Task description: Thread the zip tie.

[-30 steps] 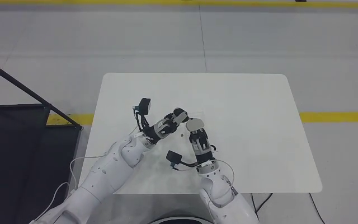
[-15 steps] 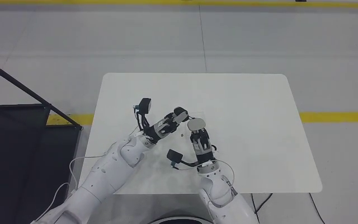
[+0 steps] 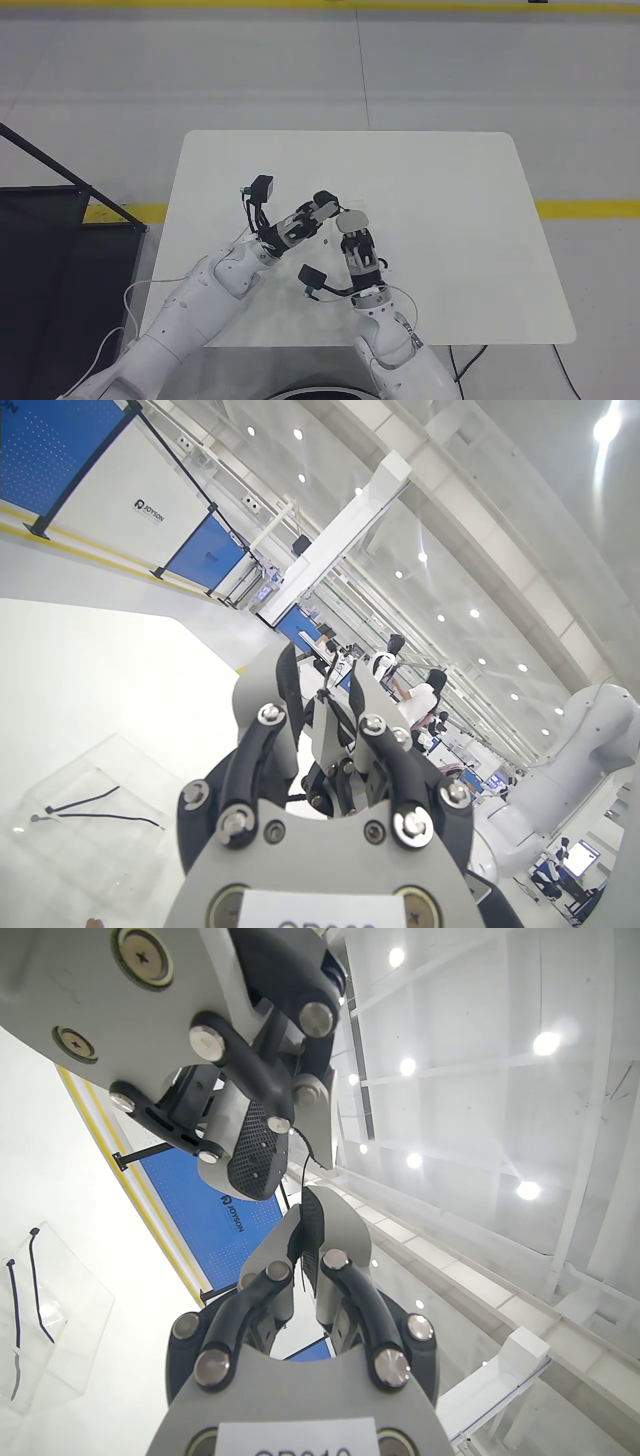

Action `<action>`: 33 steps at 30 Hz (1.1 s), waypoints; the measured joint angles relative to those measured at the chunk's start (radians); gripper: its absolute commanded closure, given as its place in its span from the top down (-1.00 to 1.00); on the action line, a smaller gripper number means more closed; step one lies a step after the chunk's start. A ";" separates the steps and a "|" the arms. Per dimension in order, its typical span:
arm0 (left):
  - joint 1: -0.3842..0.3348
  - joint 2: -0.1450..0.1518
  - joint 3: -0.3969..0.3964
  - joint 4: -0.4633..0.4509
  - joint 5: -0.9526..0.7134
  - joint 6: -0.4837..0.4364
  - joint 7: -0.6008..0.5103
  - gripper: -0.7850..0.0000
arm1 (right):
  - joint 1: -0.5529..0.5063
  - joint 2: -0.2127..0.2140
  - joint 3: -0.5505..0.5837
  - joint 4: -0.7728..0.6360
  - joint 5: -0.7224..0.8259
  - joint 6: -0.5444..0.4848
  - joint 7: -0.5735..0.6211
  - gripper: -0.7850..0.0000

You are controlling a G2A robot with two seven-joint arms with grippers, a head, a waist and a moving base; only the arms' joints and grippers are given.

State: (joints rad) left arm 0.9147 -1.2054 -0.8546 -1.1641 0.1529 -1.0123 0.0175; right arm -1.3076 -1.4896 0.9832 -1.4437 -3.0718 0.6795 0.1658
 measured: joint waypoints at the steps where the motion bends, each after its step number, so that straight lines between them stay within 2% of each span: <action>1: 0.001 0.000 -0.002 -0.001 -0.004 0.000 -0.004 -0.40 | 0.002 0.000 -0.001 0.001 0.000 -0.002 0.000 -1.00; 14: 0.008 -0.007 -0.016 -0.003 -0.016 0.000 -0.035 -1.00 | 0.015 0.006 -0.016 0.008 0.000 -0.018 0.009 -1.00; 29: 0.013 -0.019 -0.038 0.001 0.026 0.000 -0.017 -1.00 | 0.026 0.014 -0.034 0.012 0.000 -0.035 0.022 -1.00; 30: 0.013 -0.019 -0.038 0.001 0.031 0.000 -0.014 -1.00 | 0.027 0.015 -0.035 0.012 0.000 -0.036 0.023 -0.80; 33: 0.016 -0.022 -0.040 0.000 0.041 0.000 -0.005 -1.00 | 0.029 0.016 -0.038 0.013 0.000 -0.040 0.026 -0.76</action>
State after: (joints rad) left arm 0.9303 -1.2273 -0.8946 -1.1644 0.1939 -1.0123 0.0127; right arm -1.2788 -1.4734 0.9456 -1.4310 -3.0718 0.6398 0.1919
